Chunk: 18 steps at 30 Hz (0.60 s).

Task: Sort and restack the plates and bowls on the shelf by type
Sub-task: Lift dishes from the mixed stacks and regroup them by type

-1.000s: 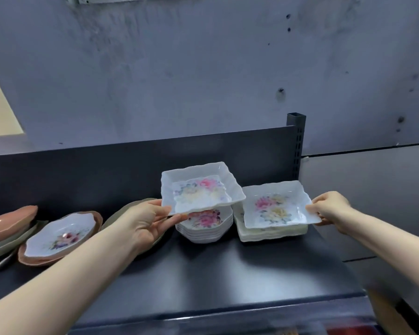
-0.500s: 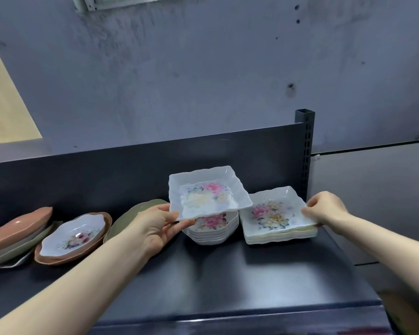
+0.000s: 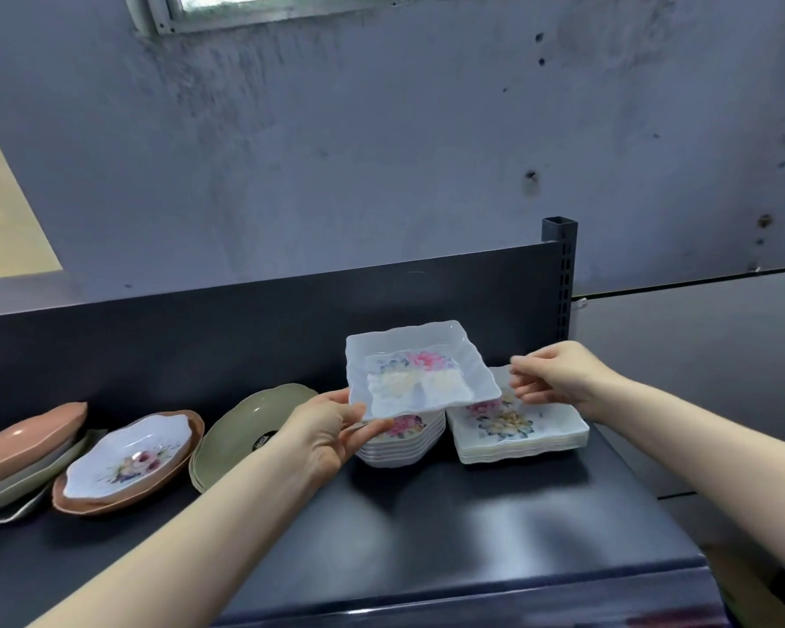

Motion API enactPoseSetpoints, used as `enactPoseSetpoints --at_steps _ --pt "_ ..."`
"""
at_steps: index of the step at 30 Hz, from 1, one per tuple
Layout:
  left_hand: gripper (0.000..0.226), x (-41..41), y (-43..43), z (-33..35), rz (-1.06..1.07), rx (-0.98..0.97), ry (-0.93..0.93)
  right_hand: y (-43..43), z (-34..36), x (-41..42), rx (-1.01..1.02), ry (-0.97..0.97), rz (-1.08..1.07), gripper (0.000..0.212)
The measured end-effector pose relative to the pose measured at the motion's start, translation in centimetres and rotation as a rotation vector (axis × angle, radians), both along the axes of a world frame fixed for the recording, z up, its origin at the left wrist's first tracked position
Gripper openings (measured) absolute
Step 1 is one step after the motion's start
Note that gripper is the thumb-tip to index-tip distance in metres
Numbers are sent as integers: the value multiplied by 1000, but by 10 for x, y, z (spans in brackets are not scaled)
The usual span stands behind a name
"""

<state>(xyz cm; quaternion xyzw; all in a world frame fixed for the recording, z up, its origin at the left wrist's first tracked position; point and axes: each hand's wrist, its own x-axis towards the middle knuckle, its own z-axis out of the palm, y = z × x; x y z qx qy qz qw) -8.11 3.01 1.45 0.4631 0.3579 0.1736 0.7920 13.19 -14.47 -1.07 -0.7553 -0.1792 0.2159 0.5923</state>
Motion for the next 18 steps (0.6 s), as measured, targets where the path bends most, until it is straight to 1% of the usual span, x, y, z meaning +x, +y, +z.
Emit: enactPoseSetpoints --at_steps 2,5,6,8,10,11,13,16,18 --pt "24 5 -3 -2 -34 -16 -23 5 7 -10 28 57 54 21" --pt "29 12 -6 -8 -97 -7 -26 3 11 -15 38 31 1 4" --pt "30 14 -7 -9 -116 5 -23 1 11 -15 20 11 -32 5" --pt "25 17 -10 -10 -158 49 -8 -5 9 -12 -7 -7 -88 11" --pt "20 19 -10 -10 -196 117 20 -13 8 -8 -40 -24 -136 11" --pt "22 19 -9 -11 -205 169 40 -18 9 -6 -60 -35 -155 11" --pt "23 18 -4 -13 -204 333 81 -28 7 3 -111 -65 -183 11" --pt "21 12 10 -15 -166 698 149 -40 1 17 -172 -96 -228 13" --pt "23 6 22 -17 -143 948 233 -45 -4 26 -224 -129 -260 15"
